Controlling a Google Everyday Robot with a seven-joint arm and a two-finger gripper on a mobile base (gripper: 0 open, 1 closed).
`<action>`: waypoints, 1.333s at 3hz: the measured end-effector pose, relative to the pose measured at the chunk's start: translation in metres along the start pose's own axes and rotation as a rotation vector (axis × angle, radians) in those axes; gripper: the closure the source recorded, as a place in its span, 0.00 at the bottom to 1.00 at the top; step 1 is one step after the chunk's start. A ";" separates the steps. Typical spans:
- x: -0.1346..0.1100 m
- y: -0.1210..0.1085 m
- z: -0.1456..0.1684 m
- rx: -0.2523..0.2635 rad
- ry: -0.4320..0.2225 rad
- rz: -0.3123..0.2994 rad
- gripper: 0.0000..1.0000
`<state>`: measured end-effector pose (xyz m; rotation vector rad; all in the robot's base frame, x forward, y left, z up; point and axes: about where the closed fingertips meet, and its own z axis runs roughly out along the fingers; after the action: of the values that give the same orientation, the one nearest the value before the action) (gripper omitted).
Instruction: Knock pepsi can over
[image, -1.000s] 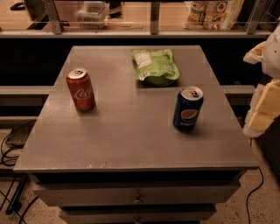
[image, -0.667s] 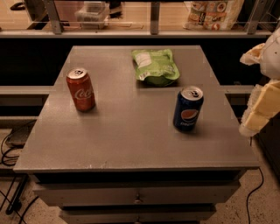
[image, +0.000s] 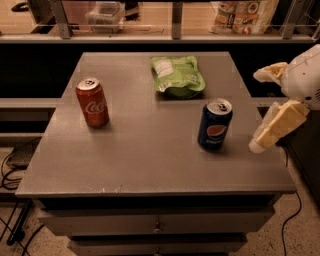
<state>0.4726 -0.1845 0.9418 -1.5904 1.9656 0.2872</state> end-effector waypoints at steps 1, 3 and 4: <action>-0.007 0.001 0.000 -0.005 -0.022 0.000 0.00; -0.005 -0.011 0.060 0.013 -0.242 0.117 0.00; -0.005 -0.023 0.086 0.052 -0.423 0.188 0.00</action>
Offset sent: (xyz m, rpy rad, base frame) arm 0.0247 0.0254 -0.0415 0.2119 0.0094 -0.0492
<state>0.5210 -0.1426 0.8801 -1.1947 1.7717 0.5910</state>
